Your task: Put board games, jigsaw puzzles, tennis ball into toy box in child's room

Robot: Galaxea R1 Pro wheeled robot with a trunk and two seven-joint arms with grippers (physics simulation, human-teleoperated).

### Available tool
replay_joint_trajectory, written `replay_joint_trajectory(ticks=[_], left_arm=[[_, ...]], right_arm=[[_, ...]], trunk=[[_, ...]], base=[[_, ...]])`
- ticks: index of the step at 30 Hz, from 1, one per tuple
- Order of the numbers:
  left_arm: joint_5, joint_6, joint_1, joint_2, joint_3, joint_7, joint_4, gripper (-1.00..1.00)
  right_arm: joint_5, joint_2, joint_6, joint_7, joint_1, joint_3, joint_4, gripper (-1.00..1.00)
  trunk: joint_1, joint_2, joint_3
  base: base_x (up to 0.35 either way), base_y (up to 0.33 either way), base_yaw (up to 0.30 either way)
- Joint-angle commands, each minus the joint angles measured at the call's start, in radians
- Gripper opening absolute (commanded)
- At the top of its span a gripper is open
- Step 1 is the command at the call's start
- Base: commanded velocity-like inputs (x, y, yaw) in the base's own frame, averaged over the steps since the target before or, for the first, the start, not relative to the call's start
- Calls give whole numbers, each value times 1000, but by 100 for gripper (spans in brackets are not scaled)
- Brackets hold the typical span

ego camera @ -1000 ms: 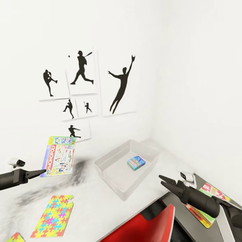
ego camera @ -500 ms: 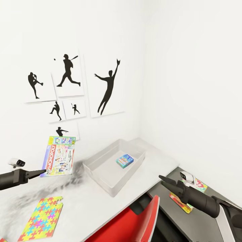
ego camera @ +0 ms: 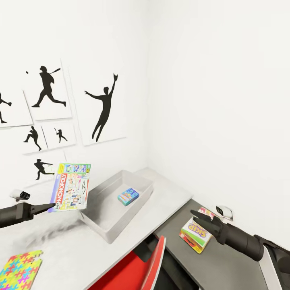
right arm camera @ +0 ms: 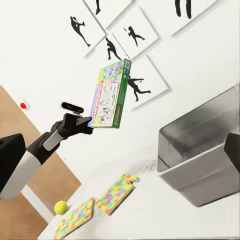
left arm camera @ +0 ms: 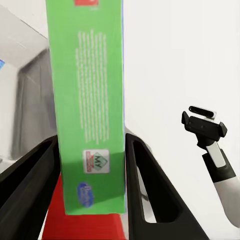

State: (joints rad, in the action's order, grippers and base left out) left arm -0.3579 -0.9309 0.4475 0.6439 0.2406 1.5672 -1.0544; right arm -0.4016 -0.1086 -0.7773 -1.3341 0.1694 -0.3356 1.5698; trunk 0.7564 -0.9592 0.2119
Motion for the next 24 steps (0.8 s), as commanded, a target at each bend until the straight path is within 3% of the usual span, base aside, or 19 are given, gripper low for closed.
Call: replay_joint_trajectory(ticks=[1, 16, 24], left_arm=[[-1, -9, 0, 0, 0, 4, -1, -100], [-1, -9, 0, 0, 0, 4, -1, -100], [-1, -9, 0, 0, 0, 4, -1, -100]], right_arm=[[-3, 0, -8, -1, 1, 0, -1, 100], [-3, 0, -8, -1, 1, 0, -2, 100], [-2, 0, -7, 1, 1, -10, -2, 100]], trunk=[[0, -1, 0], [0, -1, -18], [0, -1, -23]], base=[[73, -244, -205], [53, -38, -205], [1, 0, -105]])
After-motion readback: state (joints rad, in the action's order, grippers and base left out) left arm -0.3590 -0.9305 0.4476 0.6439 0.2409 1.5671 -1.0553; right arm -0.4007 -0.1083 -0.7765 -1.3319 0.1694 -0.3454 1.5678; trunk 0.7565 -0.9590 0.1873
